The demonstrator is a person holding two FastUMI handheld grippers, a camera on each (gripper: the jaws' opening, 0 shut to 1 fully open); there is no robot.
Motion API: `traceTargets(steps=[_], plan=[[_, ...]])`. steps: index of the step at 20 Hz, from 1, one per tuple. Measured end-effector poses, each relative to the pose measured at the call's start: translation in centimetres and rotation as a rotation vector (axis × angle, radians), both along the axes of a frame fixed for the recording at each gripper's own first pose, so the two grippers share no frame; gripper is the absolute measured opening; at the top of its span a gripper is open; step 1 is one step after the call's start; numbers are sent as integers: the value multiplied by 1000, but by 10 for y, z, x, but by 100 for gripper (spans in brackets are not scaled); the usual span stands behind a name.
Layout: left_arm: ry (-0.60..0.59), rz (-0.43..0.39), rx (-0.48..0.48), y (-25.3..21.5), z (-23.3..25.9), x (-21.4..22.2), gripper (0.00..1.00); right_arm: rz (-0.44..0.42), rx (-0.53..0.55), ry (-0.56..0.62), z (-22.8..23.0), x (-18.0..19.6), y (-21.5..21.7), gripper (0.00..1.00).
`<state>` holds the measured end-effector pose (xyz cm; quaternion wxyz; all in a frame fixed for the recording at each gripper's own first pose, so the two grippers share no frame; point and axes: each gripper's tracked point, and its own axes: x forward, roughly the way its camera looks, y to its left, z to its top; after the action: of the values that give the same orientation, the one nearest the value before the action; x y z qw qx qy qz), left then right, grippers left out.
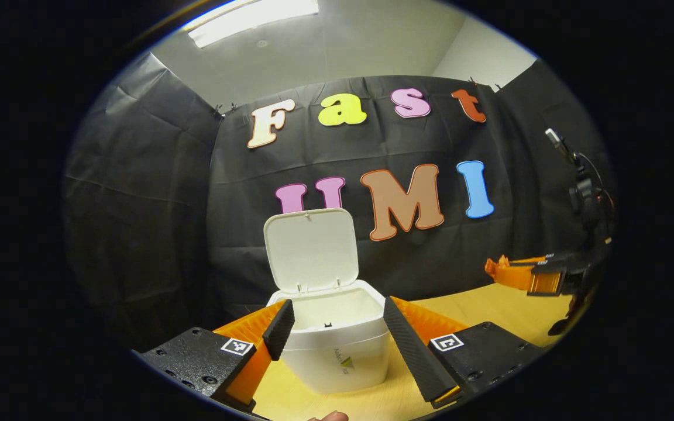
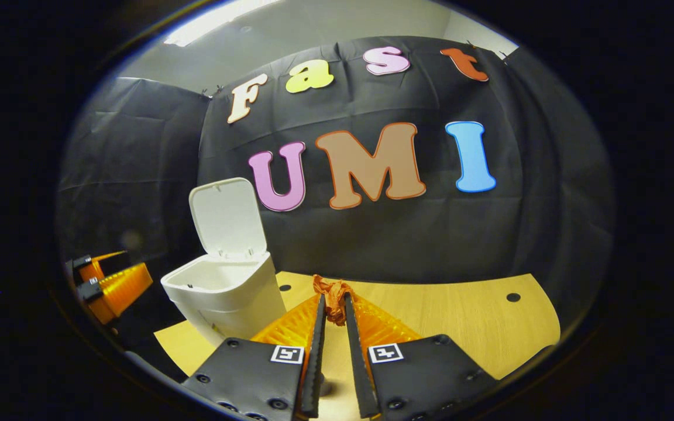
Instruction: Press the lid of the desktop garbage bin to open it, pick up the crumpled paper on the desktop and throw it into the bin, then pick up the pop can on the desktop and drop it into the bin, and finally close the garbage bin lid.
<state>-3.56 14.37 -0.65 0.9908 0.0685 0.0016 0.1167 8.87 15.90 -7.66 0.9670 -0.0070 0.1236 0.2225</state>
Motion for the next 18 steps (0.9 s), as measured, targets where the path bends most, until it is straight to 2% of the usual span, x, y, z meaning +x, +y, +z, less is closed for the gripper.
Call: traceTargets(steps=[7, 11, 18], plan=[[0, 63, -21, 41, -6, -8, 94, 116, 14, -129, 55, 9, 73, 27], [5, 96, -23, 61, -9, -14, 94, 183, 27, -152, 73, 15, 119, 27], [23, 166, -39, 95, -19, -27, 94, 291, -3, -69, 42, 29, 197, 26]])
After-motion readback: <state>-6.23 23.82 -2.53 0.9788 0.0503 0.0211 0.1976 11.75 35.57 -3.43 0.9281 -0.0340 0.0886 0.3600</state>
